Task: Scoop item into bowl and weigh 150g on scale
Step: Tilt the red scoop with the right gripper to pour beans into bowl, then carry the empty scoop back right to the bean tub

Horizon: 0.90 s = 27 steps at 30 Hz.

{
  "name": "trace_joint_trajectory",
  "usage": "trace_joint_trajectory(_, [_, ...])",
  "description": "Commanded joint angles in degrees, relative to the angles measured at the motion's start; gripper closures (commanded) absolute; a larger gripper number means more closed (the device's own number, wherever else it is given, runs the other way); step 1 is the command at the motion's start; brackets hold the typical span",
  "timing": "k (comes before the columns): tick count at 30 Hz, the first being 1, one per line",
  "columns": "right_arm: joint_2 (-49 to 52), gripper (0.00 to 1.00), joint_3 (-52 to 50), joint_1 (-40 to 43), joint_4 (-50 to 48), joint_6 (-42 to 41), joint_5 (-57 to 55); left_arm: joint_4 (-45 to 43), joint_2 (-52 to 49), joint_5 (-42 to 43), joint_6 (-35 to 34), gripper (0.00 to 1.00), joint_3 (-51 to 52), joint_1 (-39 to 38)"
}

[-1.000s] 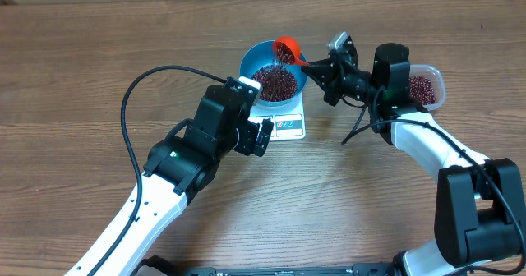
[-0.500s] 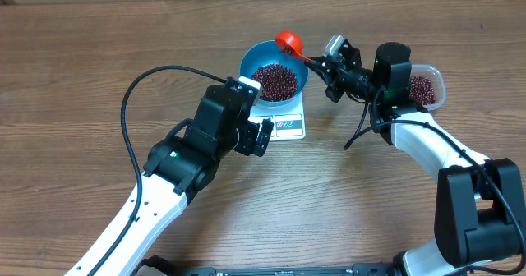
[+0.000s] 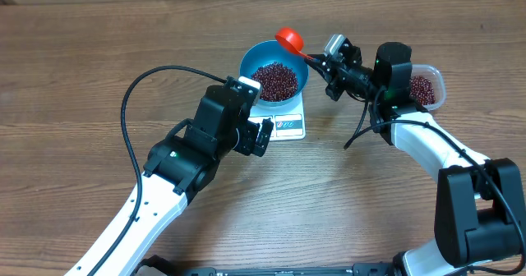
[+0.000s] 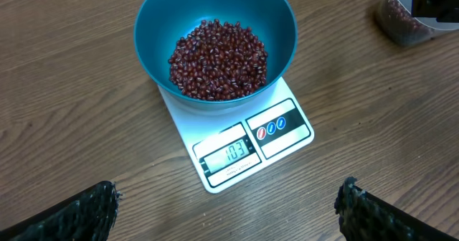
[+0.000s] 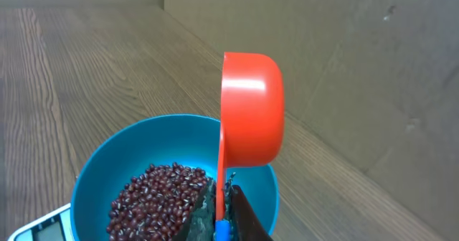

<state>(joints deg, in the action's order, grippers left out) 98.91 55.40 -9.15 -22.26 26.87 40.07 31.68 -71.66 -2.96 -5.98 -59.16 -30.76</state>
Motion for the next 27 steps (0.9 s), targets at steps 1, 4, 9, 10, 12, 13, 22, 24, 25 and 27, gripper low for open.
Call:
trace_joint_trajectory(1, [0.1,0.96,0.1,-0.1,0.0,-6.3,0.1,-0.2,-0.2,0.7,0.7,0.00,0.0,0.0])
trace_joint_trajectory(4, [0.1,0.96,0.1,-0.1,0.0,-11.5,0.0,-0.2,-0.2,0.7,0.7,0.00,0.0,0.0])
trace_joint_trajectory(9, [-0.6,0.96,0.1,-0.1,1.2,-16.7,0.0,-0.2,-0.2,0.7,0.7,0.00,0.0,0.0])
trace_joint_trajectory(10, [-1.2,0.96,0.1,-0.1,2.1,-16.6,-0.3,-0.2,-0.2,0.7,0.7,0.01,0.0,0.0])
trace_joint_trajectory(12, [-2.6,0.96,0.1,-0.1,4.6,-16.6,-1.9,-0.2,-0.2,0.7,0.7,0.01,0.0,0.0])
trace_joint_trajectory(13, [-4.4,0.96,0.1,-0.1,7.8,-16.6,-4.9,-0.2,-0.2,0.7,0.7,0.00,0.0,0.0])
trace_joint_trajectory(22, [-14.6,0.96,0.2,-0.1,19.7,-16.2,-16.8,-0.2,-0.2,0.7,0.7,0.00,0.0,0.0])
trace_joint_trajectory(24, [-16.5,0.96,0.2,-0.1,21.4,-16.1,-20.0,-0.2,-0.2,0.7,0.7,0.00,0.0,0.0])
trace_joint_trajectory(25, [-17.4,0.96,0.2,-0.1,22.4,-16.1,-22.3,-0.2,-0.2,0.7,0.7,0.01,0.0,0.0])
trace_joint_trajectory(27, [-19.1,0.96,0.2,-0.1,24.4,-16.1,-26.9,-0.2,-0.2,0.7,0.7,0.01,0.0,0.0])
